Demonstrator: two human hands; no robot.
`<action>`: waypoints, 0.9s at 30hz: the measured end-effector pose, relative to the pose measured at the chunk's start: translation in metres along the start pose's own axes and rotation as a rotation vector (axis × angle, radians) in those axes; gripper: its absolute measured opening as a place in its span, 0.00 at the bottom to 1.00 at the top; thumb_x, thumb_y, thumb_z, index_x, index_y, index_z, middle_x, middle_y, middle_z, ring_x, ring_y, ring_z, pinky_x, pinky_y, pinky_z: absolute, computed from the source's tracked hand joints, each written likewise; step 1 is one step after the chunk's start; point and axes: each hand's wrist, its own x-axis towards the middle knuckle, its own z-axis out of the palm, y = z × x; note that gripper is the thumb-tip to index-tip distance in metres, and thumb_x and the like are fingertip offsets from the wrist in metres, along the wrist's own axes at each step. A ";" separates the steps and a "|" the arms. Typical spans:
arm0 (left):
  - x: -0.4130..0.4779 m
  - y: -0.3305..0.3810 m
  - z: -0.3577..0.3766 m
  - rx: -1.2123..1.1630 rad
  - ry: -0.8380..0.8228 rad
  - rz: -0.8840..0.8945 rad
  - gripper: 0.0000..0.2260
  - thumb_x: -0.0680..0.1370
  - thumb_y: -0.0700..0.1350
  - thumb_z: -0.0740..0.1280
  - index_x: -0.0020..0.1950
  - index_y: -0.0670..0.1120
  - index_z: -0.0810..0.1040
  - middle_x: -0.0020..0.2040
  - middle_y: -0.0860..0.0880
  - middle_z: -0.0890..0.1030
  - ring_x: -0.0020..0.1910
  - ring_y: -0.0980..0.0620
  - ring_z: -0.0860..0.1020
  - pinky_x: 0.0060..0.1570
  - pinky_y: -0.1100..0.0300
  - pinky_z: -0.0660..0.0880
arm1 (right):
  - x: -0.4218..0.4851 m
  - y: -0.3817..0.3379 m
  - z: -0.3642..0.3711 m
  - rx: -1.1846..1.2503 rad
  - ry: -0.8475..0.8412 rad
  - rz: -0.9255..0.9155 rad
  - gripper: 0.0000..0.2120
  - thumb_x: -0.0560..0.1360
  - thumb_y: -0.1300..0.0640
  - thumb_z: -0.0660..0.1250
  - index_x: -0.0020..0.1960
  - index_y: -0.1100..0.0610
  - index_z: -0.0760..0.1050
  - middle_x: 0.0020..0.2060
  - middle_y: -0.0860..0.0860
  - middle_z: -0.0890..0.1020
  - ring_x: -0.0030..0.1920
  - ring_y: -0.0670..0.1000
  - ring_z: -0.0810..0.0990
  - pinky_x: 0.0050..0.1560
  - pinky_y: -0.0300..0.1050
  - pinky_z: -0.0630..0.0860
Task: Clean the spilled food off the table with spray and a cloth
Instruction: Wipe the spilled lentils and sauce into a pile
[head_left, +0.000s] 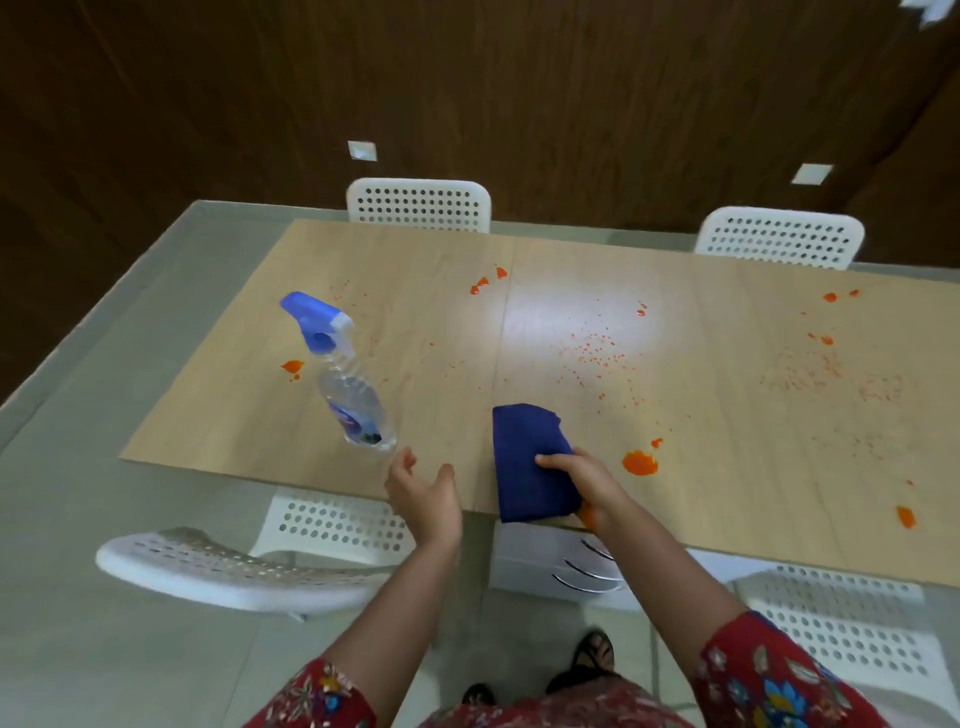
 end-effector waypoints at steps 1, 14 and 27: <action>-0.007 -0.001 0.009 -0.009 -0.102 0.016 0.20 0.76 0.36 0.67 0.67 0.43 0.70 0.65 0.46 0.73 0.63 0.49 0.72 0.59 0.59 0.68 | -0.004 -0.002 -0.012 0.045 0.002 0.018 0.18 0.72 0.60 0.72 0.61 0.58 0.73 0.56 0.55 0.80 0.54 0.56 0.79 0.48 0.51 0.78; -0.074 0.063 0.196 0.378 -0.856 0.549 0.19 0.79 0.38 0.63 0.68 0.53 0.73 0.63 0.60 0.75 0.59 0.58 0.74 0.56 0.67 0.70 | -0.002 -0.056 -0.179 0.630 -0.087 -0.097 0.20 0.77 0.50 0.65 0.66 0.58 0.74 0.56 0.58 0.83 0.53 0.59 0.83 0.51 0.58 0.80; -0.147 0.098 0.419 0.795 -1.074 0.895 0.17 0.78 0.51 0.66 0.67 0.56 0.73 0.66 0.57 0.73 0.66 0.57 0.68 0.61 0.66 0.62 | 0.045 -0.110 -0.396 0.477 0.308 -0.309 0.18 0.79 0.55 0.63 0.68 0.49 0.67 0.54 0.53 0.84 0.55 0.54 0.82 0.51 0.50 0.78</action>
